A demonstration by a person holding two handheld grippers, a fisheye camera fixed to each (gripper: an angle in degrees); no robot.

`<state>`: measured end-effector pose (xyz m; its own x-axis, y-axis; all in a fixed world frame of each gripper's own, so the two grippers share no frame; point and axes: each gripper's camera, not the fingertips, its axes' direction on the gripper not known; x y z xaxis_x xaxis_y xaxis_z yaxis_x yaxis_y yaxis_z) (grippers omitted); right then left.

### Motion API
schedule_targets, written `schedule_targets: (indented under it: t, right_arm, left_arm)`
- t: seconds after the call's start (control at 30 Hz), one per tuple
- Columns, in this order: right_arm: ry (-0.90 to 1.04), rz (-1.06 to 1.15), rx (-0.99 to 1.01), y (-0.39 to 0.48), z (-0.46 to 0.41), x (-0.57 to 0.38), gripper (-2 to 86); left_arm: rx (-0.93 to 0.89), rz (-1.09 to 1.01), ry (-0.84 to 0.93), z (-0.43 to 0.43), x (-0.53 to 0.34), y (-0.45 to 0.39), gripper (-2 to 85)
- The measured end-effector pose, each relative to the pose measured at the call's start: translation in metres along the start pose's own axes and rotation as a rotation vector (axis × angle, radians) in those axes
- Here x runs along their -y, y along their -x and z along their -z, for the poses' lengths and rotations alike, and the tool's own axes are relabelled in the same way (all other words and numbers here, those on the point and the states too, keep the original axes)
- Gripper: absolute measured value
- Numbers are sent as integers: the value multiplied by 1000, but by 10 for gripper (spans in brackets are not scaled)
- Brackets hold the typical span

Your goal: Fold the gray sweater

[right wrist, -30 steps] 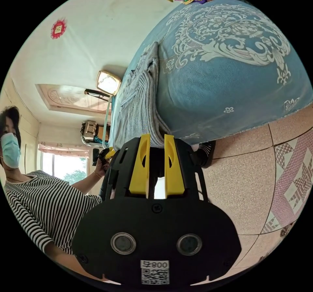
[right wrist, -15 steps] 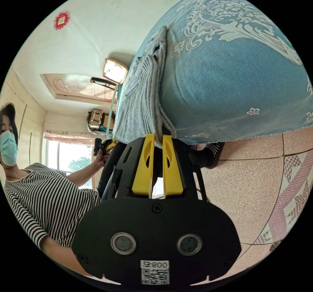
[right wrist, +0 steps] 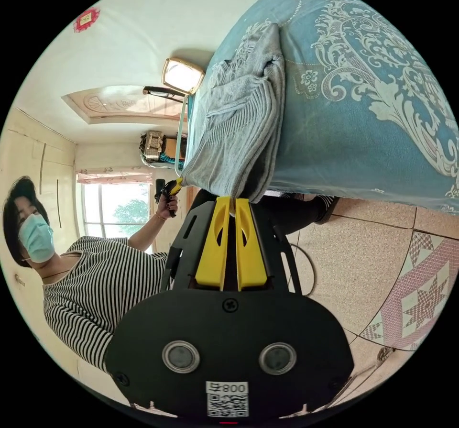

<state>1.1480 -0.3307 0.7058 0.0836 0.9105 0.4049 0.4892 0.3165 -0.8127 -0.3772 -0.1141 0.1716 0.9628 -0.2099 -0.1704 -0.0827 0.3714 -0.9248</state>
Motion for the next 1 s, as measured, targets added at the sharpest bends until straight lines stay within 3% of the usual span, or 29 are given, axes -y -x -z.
schedule_targets:
  t: [0.47,1.0]
  right_arm:
    - [61,-13,-25,59,5,-13,16]
    - [98,-4,-6,115,-7,-116,18]
  left_arm:
    - [-62,-7,-15,32,-48,-7,28]
    - [-157,0,-9,81,-163,-12,29]
